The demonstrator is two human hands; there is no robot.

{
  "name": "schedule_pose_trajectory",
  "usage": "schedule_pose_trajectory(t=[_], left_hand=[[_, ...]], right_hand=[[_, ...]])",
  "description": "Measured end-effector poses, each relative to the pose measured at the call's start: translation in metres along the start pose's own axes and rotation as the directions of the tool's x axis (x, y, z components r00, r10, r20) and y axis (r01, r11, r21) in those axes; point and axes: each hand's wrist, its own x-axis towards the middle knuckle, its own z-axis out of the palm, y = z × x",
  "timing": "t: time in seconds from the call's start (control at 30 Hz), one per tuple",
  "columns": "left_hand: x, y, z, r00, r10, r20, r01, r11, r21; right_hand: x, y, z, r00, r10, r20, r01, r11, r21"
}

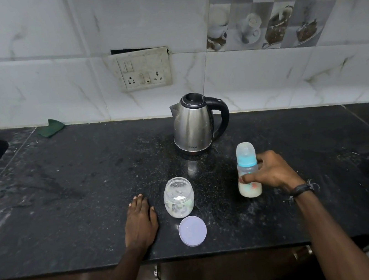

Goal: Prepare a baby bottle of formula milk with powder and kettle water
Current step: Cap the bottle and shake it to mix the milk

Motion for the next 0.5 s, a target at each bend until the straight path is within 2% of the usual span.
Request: schedule_pose_trajectory(t=[0.07,0.1,0.17,0.27,0.33,0.43,0.5], left_hand=[[0.001,0.0,0.0,1.0,0.004,-0.005,-0.004,1.0,0.005],[0.001,0.0,0.0,1.0,0.004,-0.008,-0.004,1.0,0.009],[0.0,0.0,0.0,1.0,0.0,-0.001,0.0,1.0,0.005],[0.001,0.0,0.0,1.0,0.006,-0.006,-0.006,1.0,0.003],[0.0,0.001,0.0,1.0,0.002,0.004,-0.002,1.0,0.002],[0.0,-0.001,0.0,1.0,-0.001,-0.001,0.001,1.0,-0.008],[0.0,0.001,0.0,1.0,0.002,-0.006,-0.002,1.0,-0.009]], right_hand=[[0.001,0.003,0.002,1.0,-0.02,-0.02,0.021,0.999,0.031],[0.001,0.003,0.003,0.998,0.002,-0.064,-0.003,1.0,-0.018],[-0.002,0.001,0.005,0.999,0.016,-0.05,-0.02,0.998,-0.061],[-0.002,0.001,0.009,0.997,-0.006,-0.073,0.008,0.999,0.034],[-0.003,-0.003,0.01,0.994,-0.002,-0.11,-0.005,0.998,-0.057],[-0.003,-0.005,0.012,0.995,-0.014,-0.097,0.016,1.0,0.011],[-0.002,-0.004,0.011,0.992,-0.003,-0.129,0.001,1.0,-0.012]])
